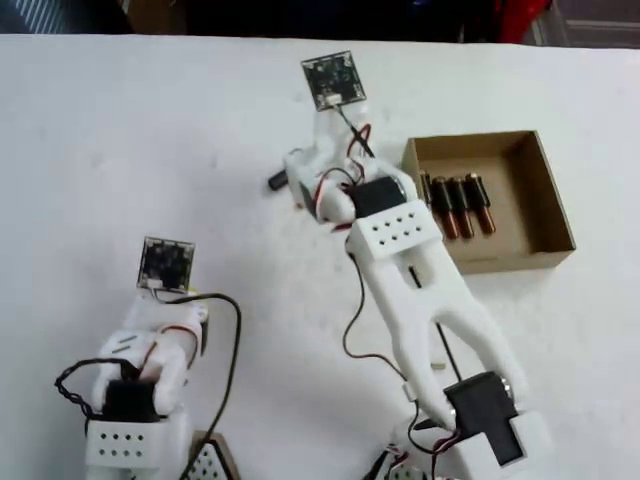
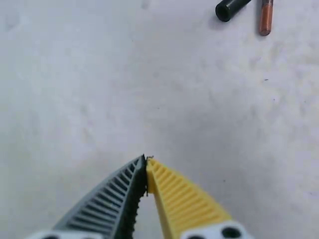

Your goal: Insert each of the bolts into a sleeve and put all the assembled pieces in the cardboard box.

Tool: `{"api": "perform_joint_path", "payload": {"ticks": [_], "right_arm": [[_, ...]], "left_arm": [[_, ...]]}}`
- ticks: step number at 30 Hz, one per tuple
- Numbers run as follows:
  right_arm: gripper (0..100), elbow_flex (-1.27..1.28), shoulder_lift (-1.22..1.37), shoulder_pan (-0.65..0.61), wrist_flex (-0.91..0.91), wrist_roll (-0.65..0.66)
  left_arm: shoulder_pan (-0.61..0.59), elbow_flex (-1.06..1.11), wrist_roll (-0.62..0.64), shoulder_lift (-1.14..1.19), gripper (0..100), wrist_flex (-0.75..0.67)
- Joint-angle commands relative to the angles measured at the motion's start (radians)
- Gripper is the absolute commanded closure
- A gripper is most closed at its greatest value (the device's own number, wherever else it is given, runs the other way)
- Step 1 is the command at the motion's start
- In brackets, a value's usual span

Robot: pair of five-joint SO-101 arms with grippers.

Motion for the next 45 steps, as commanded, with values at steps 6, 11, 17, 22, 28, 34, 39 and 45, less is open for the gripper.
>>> {"api": "perform_joint_path", "payload": {"ticks": [6, 11, 17, 22, 28, 34, 39, 45], "right_arm": [[84.3, 0.092, -0.028, -0.002, -0.166, 0.086], [84.4, 0.222, -0.028, -0.010, -0.349, 0.086], [84.4, 0.376, -0.005, -0.007, -0.611, 0.094], [84.4, 0.381, 0.125, -0.010, -0.771, 0.094], [84.4, 0.272, 0.255, -0.010, -0.796, 0.095], [84.4, 0.203, 0.326, -0.021, -0.796, 0.094], [84.4, 0.180, 0.377, -0.016, -0.825, 0.095], [84.4, 0.199, 0.371, -0.013, -0.839, 0.095]], "left_arm": [[-0.007, -0.008, -0.015, -0.010, 98, -0.023], [-0.008, -0.008, -0.015, -0.010, 98, -0.023], [-0.008, -0.008, -0.015, -0.010, 98, -0.021], [-0.008, -0.006, -0.015, -0.010, 98, -0.021], [-0.008, 0.008, -0.017, -0.010, 98, -0.025], [-0.008, 0.008, -0.017, -0.010, 98, -0.025], [-0.008, 0.008, -0.017, -0.010, 98, -0.025], [-0.008, 0.008, -0.017, -0.010, 98, -0.023]]}}
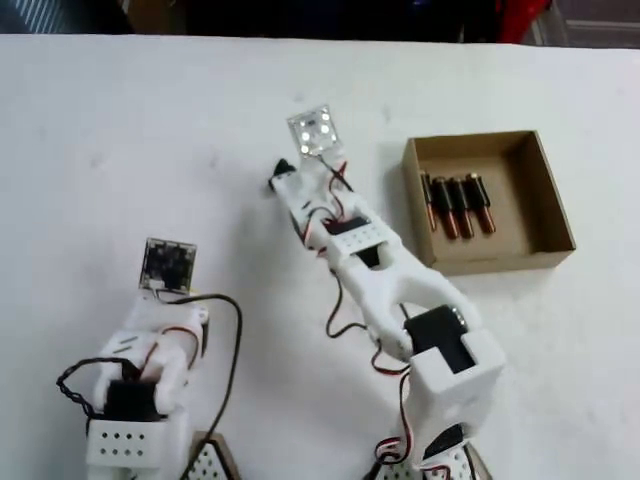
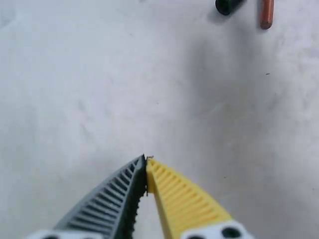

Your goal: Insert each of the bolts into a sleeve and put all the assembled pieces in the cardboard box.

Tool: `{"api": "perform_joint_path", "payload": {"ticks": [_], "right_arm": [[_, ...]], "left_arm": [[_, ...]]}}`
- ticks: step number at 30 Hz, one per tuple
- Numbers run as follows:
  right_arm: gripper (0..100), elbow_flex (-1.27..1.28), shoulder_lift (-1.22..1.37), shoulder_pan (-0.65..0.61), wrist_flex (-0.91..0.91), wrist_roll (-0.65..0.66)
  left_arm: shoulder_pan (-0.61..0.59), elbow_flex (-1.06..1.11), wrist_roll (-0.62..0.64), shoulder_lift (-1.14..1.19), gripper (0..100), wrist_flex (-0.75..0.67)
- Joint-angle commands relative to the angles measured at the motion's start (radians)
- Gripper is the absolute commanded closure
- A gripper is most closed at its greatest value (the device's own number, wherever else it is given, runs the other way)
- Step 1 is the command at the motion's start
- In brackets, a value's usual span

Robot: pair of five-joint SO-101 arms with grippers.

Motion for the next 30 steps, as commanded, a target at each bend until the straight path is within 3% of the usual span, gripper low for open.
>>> {"api": "perform_joint_path", "payload": {"ticks": [1, 6, 9, 15, 30], "right_arm": [[84.4, -0.017, -0.036, 0.005, -0.021, 0.014], [84.4, 0.023, -0.136, 0.039, -0.021, 0.015], [84.9, 0.023, -0.163, 0.061, -0.021, 0.098], [98.0, -0.044, -0.140, 0.067, -0.027, 0.186], [95.0, -0.359, 0.171, 0.079, -0.021, 0.192]], "left_arm": [[-0.008, -0.008, -0.011, -0.010, 98, -0.023], [-0.008, -0.006, -0.011, -0.010, 98, -0.023], [-0.008, -0.006, -0.011, -0.010, 98, -0.025], [-0.008, -0.006, -0.011, -0.010, 98, -0.026], [-0.005, 0.032, -0.086, -0.010, 98, -0.074]]}}
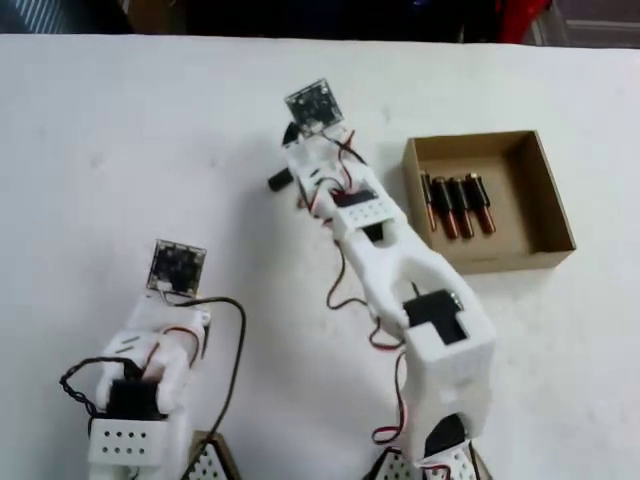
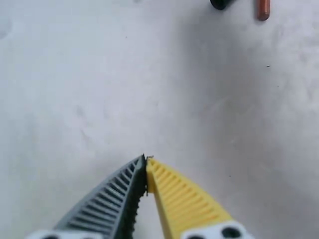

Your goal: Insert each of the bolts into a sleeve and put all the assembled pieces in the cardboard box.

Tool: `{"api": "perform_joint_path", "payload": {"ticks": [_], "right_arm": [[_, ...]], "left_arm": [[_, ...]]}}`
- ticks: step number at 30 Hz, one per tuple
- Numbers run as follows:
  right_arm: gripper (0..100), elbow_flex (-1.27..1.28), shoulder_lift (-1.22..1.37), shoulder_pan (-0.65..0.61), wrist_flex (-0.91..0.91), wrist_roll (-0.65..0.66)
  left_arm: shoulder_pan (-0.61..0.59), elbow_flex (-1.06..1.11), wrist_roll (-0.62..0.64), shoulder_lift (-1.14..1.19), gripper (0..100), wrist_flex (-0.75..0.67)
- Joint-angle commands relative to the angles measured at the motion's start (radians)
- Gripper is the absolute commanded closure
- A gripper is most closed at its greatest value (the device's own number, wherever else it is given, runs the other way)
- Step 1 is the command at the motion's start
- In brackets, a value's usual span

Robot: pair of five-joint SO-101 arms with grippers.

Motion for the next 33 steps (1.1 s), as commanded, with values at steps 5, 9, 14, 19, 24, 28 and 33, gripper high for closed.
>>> {"api": "perform_joint_path", "payload": {"ticks": [5, 9, 14, 19, 24, 28, 33], "right_arm": [[95.4, -0.193, 0.130, 0.010, -0.018, 0.015], [97.9, -0.229, 0.182, 0.010, -0.021, 0.054], [98.1, -0.247, 0.226, 0.012, -0.019, 0.077], [98.1, -0.242, 0.243, 0.012, -0.024, 0.068], [98.0, -0.241, 0.263, 0.018, -0.024, 0.068], [97.8, -0.242, 0.283, 0.018, -0.025, 0.068], [97.8, -0.249, 0.314, 0.015, -0.059, 0.077]], "left_arm": [[-0.007, -0.005, -0.015, -0.010, 98, -0.032], [-0.007, -0.005, -0.015, -0.010, 98, -0.032], [-0.007, -0.005, -0.015, -0.010, 98, -0.034], [-0.007, -0.005, -0.015, -0.010, 98, -0.034], [-0.007, -0.005, -0.015, -0.010, 98, -0.034], [-0.007, -0.005, -0.015, -0.010, 98, -0.034], [-0.007, -0.005, -0.015, -0.010, 98, -0.034]]}}
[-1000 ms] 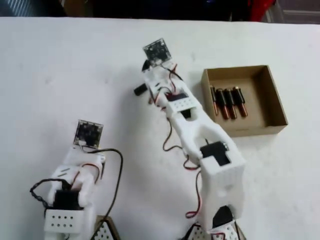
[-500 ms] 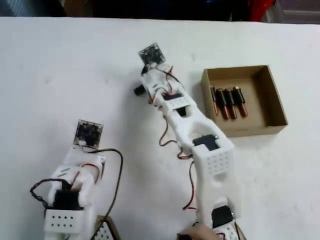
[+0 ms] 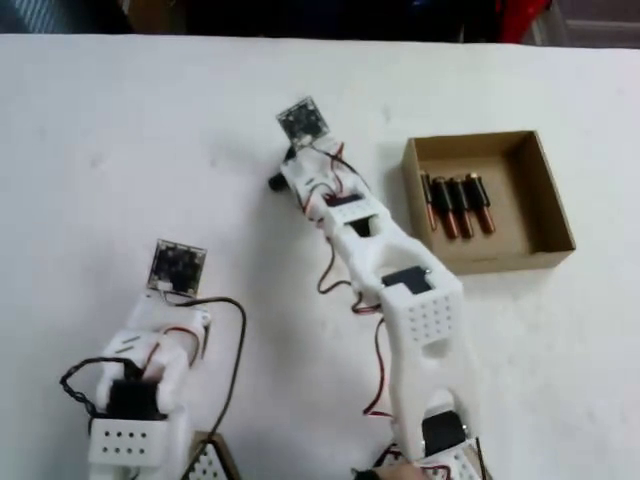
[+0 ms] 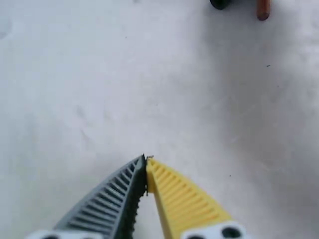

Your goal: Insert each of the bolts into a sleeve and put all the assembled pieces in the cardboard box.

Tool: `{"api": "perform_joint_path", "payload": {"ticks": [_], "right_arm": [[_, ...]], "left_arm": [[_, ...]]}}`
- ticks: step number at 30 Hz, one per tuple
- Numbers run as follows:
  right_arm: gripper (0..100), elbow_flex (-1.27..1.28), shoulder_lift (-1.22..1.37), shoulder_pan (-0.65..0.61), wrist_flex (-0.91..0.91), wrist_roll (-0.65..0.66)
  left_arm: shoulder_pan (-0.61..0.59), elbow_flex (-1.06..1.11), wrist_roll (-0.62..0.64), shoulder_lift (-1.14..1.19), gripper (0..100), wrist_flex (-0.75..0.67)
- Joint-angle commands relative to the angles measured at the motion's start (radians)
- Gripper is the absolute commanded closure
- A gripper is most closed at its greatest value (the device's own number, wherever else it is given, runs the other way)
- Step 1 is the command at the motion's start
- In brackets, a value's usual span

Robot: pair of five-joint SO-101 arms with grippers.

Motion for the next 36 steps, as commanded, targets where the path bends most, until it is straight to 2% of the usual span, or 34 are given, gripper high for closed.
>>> {"api": "perform_joint_path", "payload": {"ticks": [1, 7, 11, 16, 21, 23, 36], "right_arm": [[97.8, -0.046, -0.002, 0.012, -0.076, 0.012], [98.0, -0.048, 0.068, 0.012, -0.228, 0.014], [98.0, -0.048, 0.091, 0.012, -0.260, 0.014], [98.0, -0.041, 0.091, 0.012, -0.259, 0.018], [98.0, -0.040, 0.091, 0.018, -0.186, 0.198], [98.0, -0.040, 0.091, 0.018, -0.147, 0.230], [98.1, -0.038, 0.085, 0.018, -0.087, 0.249]], "left_arm": [[-0.007, -0.003, -0.011, -0.010, 98, -0.034], [-0.007, -0.003, -0.011, -0.010, 98, -0.034], [-0.007, -0.003, -0.011, -0.010, 98, -0.034], [-0.007, -0.003, -0.011, -0.010, 98, -0.034], [-0.007, -0.003, -0.011, -0.010, 98, -0.034], [-0.007, -0.003, -0.011, -0.010, 98, -0.034], [-0.007, -0.003, -0.011, -0.010, 98, -0.034]]}}
